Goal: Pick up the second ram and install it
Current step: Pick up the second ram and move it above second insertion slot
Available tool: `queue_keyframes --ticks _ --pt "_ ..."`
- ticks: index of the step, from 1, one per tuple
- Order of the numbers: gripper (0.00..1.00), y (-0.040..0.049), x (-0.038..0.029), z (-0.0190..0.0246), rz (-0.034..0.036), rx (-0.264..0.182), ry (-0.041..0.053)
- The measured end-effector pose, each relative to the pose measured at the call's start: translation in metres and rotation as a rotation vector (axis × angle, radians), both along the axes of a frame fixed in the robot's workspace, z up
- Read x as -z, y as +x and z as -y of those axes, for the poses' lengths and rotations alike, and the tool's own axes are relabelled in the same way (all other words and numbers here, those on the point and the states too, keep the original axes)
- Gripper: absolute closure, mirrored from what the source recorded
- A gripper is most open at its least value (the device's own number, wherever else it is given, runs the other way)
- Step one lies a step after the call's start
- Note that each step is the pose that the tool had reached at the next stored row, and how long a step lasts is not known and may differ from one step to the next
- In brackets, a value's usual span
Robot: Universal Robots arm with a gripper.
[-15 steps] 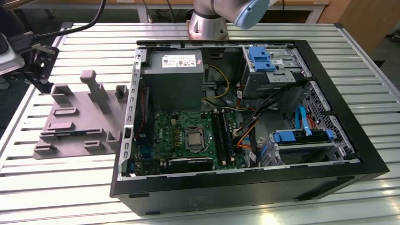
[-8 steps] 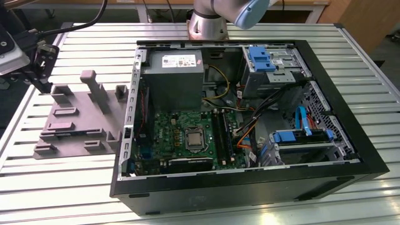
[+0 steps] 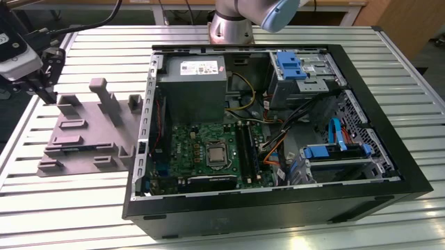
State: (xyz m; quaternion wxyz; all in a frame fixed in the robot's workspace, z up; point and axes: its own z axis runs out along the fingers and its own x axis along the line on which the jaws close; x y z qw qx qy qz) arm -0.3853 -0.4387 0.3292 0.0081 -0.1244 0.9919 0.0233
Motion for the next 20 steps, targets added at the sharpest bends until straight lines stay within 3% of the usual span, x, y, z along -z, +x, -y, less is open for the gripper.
queue_keyframes --ticks 20 --pt "0.89 0.0000 0.0026 0.0000 0.0000 -0.357 0.0000"
